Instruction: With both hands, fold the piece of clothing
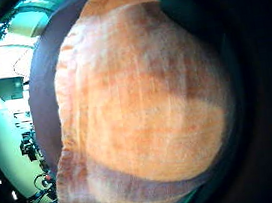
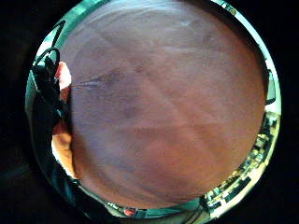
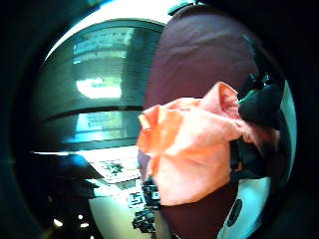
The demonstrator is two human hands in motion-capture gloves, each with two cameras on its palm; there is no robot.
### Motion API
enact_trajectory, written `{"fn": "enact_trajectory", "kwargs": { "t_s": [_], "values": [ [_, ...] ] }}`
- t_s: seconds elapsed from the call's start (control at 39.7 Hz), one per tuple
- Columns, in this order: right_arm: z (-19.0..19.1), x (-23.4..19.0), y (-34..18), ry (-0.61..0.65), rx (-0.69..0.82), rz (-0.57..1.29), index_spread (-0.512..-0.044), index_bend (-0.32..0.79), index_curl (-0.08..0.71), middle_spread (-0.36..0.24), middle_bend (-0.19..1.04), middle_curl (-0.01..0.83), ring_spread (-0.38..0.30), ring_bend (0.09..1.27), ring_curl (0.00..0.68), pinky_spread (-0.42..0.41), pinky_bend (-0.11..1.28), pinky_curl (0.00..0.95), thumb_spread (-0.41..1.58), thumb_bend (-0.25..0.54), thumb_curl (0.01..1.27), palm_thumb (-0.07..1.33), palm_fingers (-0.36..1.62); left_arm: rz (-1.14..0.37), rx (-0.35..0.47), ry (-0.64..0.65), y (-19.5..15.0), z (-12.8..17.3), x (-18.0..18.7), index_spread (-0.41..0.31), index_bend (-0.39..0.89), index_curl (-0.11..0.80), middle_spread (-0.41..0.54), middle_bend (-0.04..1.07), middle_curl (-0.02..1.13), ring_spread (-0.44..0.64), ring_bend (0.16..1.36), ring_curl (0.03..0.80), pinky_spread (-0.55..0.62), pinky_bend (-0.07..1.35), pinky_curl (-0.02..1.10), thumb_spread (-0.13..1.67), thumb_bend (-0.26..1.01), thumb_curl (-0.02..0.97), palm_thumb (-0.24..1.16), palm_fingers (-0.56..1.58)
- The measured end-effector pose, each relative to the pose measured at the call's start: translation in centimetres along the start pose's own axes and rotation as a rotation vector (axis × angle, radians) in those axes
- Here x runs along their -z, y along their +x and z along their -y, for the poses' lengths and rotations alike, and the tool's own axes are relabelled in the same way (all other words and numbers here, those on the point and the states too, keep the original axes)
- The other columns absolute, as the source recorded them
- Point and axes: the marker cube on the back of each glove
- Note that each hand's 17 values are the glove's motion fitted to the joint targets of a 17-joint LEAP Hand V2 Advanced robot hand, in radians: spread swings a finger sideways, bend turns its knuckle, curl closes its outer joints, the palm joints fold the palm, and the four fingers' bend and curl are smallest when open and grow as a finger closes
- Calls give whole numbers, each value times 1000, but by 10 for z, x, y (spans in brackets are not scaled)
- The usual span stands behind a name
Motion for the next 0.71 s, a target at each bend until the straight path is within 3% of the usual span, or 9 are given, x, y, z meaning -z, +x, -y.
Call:
{"fn": "enact_trajectory", "kwargs": {
  "t_s": [0.1,0.2,0.28,0.4,0.55,0.63,0.71],
  "values": [
    [-19,14,-40,106,54,9,-272,211,325,-134,166,339,-222,637,410,-290,692,358,979,63,491,1023,1135,-5,-7,-30,-1,-6,14,-84,167,379,50,172,381,240,465,362,308,490,335,1467,-12,169,143,312],
    [14,-6,-70,312,204,-91,-276,166,333,-159,164,347,-249,597,404,-314,667,353,851,39,523,1056,1114,-46,24,30,-11,-16,46,-78,138,371,42,183,382,222,506,367,310,477,334,1464,9,181,170,328],
    [15,-23,-109,357,342,-87,-280,152,335,-170,158,347,-259,576,402,-322,656,351,779,22,542,1076,1113,-87,27,88,-21,-22,72,-75,131,365,33,190,385,205,529,370,306,470,336,1482,38,199,231,340],
    [-22,-56,-174,246,525,-37,-289,151,342,-188,147,346,-279,552,401,-338,640,350,676,-11,572,1095,1113,-127,47,126,-43,-40,111,-80,129,357,14,196,390,173,541,369,289,478,342,1507,83,227,325,378],
    [-119,-77,-249,66,714,97,-294,173,361,-200,141,343,-289,526,402,-345,617,349,603,-23,596,1103,1134,-157,49,215,-63,-63,146,-86,134,351,-3,208,402,151,548,369,274,459,346,1519,103,243,373,400],
    [-137,-109,-262,21,767,81,-296,180,372,-203,140,342,-295,514,402,-347,607,349,584,-23,606,1108,1143,-153,66,186,-72,-74,149,-89,138,349,-11,214,406,145,543,365,268,452,345,1522,113,251,397,421],
    [-160,-147,-267,-102,796,99,-297,175,379,-205,143,341,-298,504,402,-348,603,350,564,-27,614,1106,1145,-131,69,241,-85,-56,135,-91,137,346,-17,216,410,139,539,363,262,445,346,1521,118,259,413,426]
  ]
}}
